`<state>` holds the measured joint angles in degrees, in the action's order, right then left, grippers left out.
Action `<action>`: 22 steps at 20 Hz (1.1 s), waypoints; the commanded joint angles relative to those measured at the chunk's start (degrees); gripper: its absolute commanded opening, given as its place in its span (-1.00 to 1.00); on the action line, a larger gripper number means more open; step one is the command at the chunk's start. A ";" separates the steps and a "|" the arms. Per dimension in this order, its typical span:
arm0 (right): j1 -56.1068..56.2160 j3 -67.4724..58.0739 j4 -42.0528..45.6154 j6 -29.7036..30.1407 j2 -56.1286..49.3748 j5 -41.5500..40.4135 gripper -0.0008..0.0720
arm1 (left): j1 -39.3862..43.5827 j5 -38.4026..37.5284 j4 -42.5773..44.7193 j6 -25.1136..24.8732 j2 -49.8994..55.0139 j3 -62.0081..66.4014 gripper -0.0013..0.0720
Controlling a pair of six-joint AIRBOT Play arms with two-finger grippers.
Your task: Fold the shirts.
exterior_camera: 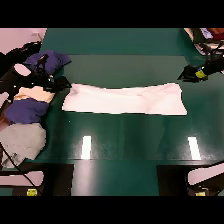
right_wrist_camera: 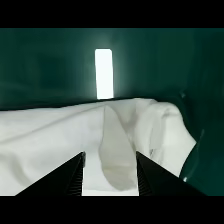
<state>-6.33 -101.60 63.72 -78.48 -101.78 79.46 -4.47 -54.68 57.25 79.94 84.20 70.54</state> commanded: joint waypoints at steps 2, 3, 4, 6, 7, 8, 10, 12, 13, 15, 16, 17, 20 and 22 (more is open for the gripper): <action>-6.73 -4.37 -7.15 4.85 -3.82 7.48 0.09 | -0.04 -7.80 -1.81 1.14 0.35 5.16 0.50; -8.68 -3.19 -7.15 5.66 -3.85 8.83 0.09 | -0.02 -9.11 -2.84 1.07 0.26 5.64 0.03; -10.43 -1.68 -7.19 6.01 -3.82 9.75 0.10 | -0.02 -9.79 -4.37 0.33 0.17 5.77 -0.75; -13.53 2.67 -7.28 6.16 -3.85 10.88 0.83 | 0.22 -10.25 -8.41 -0.94 0.13 5.75 -0.91; -14.73 5.22 -7.28 6.51 -3.85 11.21 0.88 | 0.94 -10.25 -9.03 -0.92 0.13 5.75 -0.91; -15.69 7.67 -7.63 7.82 -3.85 10.84 0.88 | 2.23 -10.27 -8.90 -0.92 0.15 5.73 -0.91; -16.98 12.81 -11.96 12.68 -3.87 9.18 0.88 | 5.92 -9.53 -8.63 -0.92 0.15 5.70 -0.91; -17.03 16.55 -15.41 16.44 -3.85 7.58 0.87 | 9.94 -7.72 -8.39 -0.85 0.22 5.70 -0.91; -16.65 18.08 -16.24 17.42 -3.87 6.73 0.87 | 11.98 -6.64 -8.39 -0.83 0.33 5.70 -0.91; -15.26 19.74 -16.04 19.50 -4.04 5.55 0.87 | 15.10 -5.22 -8.39 -0.83 0.33 5.70 -0.91; -14.36 19.80 -16.04 19.67 -4.61 5.68 0.87 | 16.52 -4.74 -8.39 -0.83 0.33 5.70 -0.91; -13.44 19.80 -16.15 19.67 -5.18 5.84 0.87 | 17.59 -4.59 -8.39 -0.81 0.33 5.70 -0.91; -10.19 19.82 -16.13 19.65 -6.78 6.80 0.63 | 20.37 -4.63 -8.37 -0.39 0.57 5.70 -0.91; -8.98 19.80 -16.13 19.82 -6.93 7.08 0.20 | 22.12 -4.24 -8.44 -0.31 1.22 5.77 -0.91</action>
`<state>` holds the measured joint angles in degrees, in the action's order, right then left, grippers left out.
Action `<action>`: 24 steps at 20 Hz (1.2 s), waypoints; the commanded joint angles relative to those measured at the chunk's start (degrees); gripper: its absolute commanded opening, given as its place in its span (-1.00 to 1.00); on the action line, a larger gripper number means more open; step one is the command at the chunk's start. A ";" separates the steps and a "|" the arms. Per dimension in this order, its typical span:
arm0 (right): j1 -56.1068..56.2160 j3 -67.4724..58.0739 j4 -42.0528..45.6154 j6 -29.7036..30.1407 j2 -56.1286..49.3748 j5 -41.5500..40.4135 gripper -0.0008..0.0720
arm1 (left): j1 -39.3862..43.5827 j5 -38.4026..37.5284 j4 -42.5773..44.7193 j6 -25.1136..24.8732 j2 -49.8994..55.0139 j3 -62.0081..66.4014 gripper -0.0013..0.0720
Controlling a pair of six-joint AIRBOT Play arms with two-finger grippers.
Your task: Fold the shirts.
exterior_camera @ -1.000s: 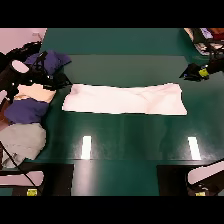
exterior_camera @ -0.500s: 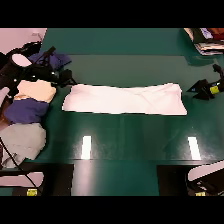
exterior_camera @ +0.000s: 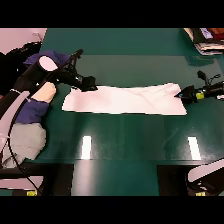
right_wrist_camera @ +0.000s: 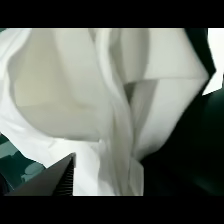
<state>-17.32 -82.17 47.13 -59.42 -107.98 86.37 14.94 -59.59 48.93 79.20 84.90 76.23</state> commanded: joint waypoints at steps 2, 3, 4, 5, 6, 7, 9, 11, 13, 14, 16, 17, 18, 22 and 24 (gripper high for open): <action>2.10 0.37 0.37 1.01 0.00 0.15 -0.52 | 4.70 1.81 -0.11 0.48 2.10 0.28 -0.91; 2.08 0.39 0.42 1.01 0.79 0.20 -0.78 | 5.51 2.29 -0.09 0.50 3.41 1.01 -0.91; 1.86 0.39 0.39 1.01 2.08 0.22 -0.93 | 6.03 2.29 -0.09 0.59 4.85 2.27 -0.91; 1.75 0.39 0.37 0.96 3.69 0.24 -0.93 | 6.51 2.21 -0.11 1.29 6.91 4.37 -0.91; 1.95 0.37 0.37 0.90 5.75 0.22 -0.94 | 6.93 2.01 -0.13 1.90 9.18 6.93 -0.91; 2.32 0.37 0.35 0.02 7.93 0.17 -0.94 | 7.37 2.08 -0.37 1.95 11.34 9.42 -0.91; 3.78 0.37 0.17 -2.29 12.63 0.11 -0.94 | 8.87 1.97 -0.61 2.84 15.91 14.78 -0.91; 5.99 0.35 -3.17 -5.16 17.09 -0.81 -0.94 | 10.38 1.57 -0.66 3.43 20.50 19.82 -0.91; 8.48 -1.44 -8.15 -7.26 20.31 -0.72 -0.94 | 11.69 1.25 -0.72 3.93 24.57 24.02 -0.91; 10.10 -3.76 -8.61 -8.83 21.29 -0.50 -0.94 | 12.13 1.01 -0.79 4.81 26.12 25.53 -0.91; 13.88 -9.49 -8.39 -10.93 21.97 0.00 -0.94 | 12.59 0.46 -0.72 5.05 28.39 27.21 -0.91; 15.58 -12.35 -8.41 -11.89 21.92 0.17 -0.94 | 12.70 0.31 -0.79 5.07 28.92 27.21 -0.91; 17.38 -14.88 -8.41 -12.98 21.92 0.04 -0.94 | 12.70 -0.04 -0.72 5.09 29.31 27.08 -0.91; 23.45 -21.35 -8.46 -15.34 21.88 -1.90 -0.94 | 12.70 -0.81 -0.42 4.92 29.99 27.08 -0.91; 26.45 -22.86 -8.46 -15.37 21.88 -3.04 -0.94 | 12.70 0.15 -0.39 4.83 29.99 27.08 -0.91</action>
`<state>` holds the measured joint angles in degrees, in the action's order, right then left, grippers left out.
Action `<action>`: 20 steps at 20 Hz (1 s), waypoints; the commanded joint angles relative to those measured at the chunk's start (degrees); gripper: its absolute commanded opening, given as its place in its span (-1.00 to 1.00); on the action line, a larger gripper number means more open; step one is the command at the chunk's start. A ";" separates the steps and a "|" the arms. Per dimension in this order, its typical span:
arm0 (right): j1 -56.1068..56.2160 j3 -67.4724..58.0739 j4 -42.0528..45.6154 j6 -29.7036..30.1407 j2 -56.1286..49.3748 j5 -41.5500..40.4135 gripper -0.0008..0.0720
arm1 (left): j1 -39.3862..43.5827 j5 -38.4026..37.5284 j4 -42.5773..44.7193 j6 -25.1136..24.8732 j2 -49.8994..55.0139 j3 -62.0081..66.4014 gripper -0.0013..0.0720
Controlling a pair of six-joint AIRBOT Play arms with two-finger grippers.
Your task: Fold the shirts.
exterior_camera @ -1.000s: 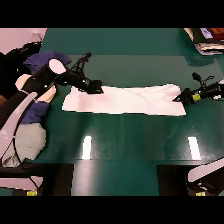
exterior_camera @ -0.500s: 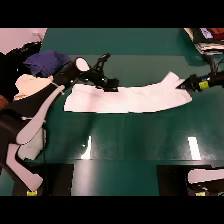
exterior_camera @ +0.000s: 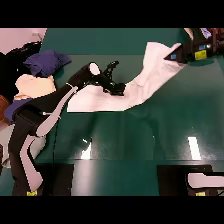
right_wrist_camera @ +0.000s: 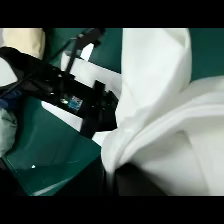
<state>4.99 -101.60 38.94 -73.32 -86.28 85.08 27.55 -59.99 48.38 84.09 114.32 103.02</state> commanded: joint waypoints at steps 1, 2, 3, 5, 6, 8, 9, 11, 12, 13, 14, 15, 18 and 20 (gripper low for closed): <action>5.62 -3.91 -0.33 -1.46 0.17 -2.69 -0.94 | 0.09 0.76 0.33 -0.15 0.57 0.28 -0.91; 7.30 -4.48 -0.26 -1.44 0.17 -3.69 -0.94 | 0.09 0.81 0.48 -0.59 0.57 0.28 -0.91; 8.57 -4.63 -0.33 -1.40 0.20 -5.07 -0.94 | 0.07 0.57 0.68 -1.01 0.55 0.28 -0.91; 10.97 -4.59 -0.11 -1.29 0.00 -6.93 -0.94 | -0.55 -2.16 1.75 -2.27 0.24 0.46 -0.91; 12.11 -4.59 -0.13 -1.09 -0.33 -7.65 -0.94 | -1.29 -3.74 3.85 -2.14 -0.20 0.50 -0.92; 14.08 -4.59 -0.28 -0.22 -1.36 -8.46 -0.94 | -3.54 -6.95 8.41 -1.99 -2.10 0.61 -0.92; 15.13 -4.59 -0.33 0.46 -1.97 -8.61 -0.94 | -5.11 -9.05 10.69 -1.99 -3.65 0.72 -0.92; 17.27 -4.59 -0.35 1.03 -3.30 -9.14 -0.94 | -8.63 -13.73 14.10 -2.05 -6.60 0.76 -0.91; 18.40 -4.61 -0.42 1.46 -4.04 -9.90 -0.94 | -10.58 -15.67 15.63 -2.16 -7.98 0.76 -0.91; 19.45 -4.61 -0.44 1.73 -4.74 -10.56 -0.94 | -12.79 -16.87 17.44 -2.67 -9.79 0.76 -0.92; 20.68 -4.59 -0.42 1.92 -5.49 -11.06 -0.94 | -14.97 -17.25 19.02 -2.69 -11.61 0.76 -0.91; 22.01 -4.59 -0.46 2.05 -6.29 -11.47 -0.94 | -17.49 -17.09 20.39 -2.69 -13.75 0.76 -0.91; 26.58 -4.61 -0.48 4.09 -8.68 -13.64 -0.94 | -24.79 -17.00 21.16 -3.30 -19.41 0.76 -0.91; 30.16 -4.61 -0.63 6.49 -10.51 -16.70 -0.94 | -28.85 -17.00 21.14 -3.54 -22.08 0.76 -0.91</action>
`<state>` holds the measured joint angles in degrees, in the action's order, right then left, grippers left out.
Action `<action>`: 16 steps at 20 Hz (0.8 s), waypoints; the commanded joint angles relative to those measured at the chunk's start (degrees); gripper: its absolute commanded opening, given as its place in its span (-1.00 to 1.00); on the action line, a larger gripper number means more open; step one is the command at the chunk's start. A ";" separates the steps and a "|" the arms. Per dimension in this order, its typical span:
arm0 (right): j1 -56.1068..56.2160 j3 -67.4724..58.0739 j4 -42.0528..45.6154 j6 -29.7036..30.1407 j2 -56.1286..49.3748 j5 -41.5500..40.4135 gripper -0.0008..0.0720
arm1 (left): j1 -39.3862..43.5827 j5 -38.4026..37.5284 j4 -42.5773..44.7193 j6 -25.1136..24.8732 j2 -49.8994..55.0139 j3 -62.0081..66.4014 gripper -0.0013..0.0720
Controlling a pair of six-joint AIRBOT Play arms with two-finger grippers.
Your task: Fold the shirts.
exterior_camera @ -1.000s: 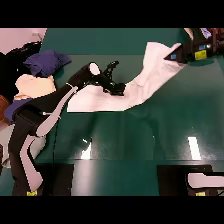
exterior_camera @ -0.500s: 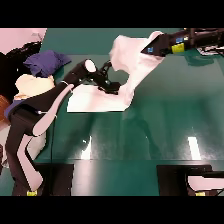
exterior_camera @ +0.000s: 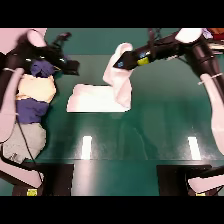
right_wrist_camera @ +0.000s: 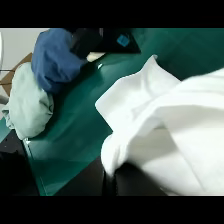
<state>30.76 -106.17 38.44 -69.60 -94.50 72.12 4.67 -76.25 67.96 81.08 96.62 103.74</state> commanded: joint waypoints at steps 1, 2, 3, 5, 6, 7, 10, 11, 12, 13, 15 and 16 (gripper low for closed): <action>6.51 -0.02 -1.46 4.85 -3.48 -6.14 -0.94 | -7.96 -0.76 1.55 -0.52 -5.49 0.07 -0.91; 8.59 -0.04 -3.28 7.19 -4.90 -9.14 -0.94 | -9.64 -0.74 1.53 -0.52 -6.40 0.04 -0.91; 11.04 -0.04 -5.68 9.79 -6.62 -13.46 -0.94 | -10.88 -0.83 1.51 -0.50 -7.02 0.04 -0.91; 16.39 -2.25 -7.28 13.07 -11.78 -21.62 -0.76 | -12.55 -1.44 1.44 -0.48 -7.67 0.07 -0.91; 18.78 -5.09 -7.45 14.16 -15.15 -23.56 -0.29 | -12.63 -1.84 1.42 -0.48 -7.74 0.04 -0.91; 21.09 -9.16 -7.45 14.21 -18.97 -24.37 0.05 | -12.63 -2.27 1.40 -0.48 -7.74 0.04 -0.91; 23.85 -15.34 -7.21 14.19 -23.76 -23.91 0.51 | -12.63 -2.84 0.11 -0.48 -7.76 0.04 -0.91; 22.99 -12.74 -6.82 13.97 -22.05 -24.63 0.47 | -12.63 -3.21 0.13 -0.48 -7.76 0.04 -0.91; 21.16 -8.68 -6.75 13.62 -19.34 -24.98 0.41 | -12.63 -3.74 0.15 -0.50 -7.76 0.04 -0.91; 18.67 -5.25 -6.62 12.04 -16.92 -24.00 0.41 | -12.63 -4.33 0.15 -0.52 -7.76 0.04 -0.91; 12.13 0.57 -3.04 7.32 -12.50 -18.29 0.40 | -12.63 -4.59 0.13 -0.50 -7.74 0.04 -0.91; 8.85 3.32 0.22 4.28 -10.62 -15.19 0.39 | -12.63 -4.57 0.13 -0.50 -7.74 0.04 -0.91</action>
<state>45.69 -109.08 33.74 -59.53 -109.30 51.20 -7.90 -80.12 68.31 80.58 88.95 103.74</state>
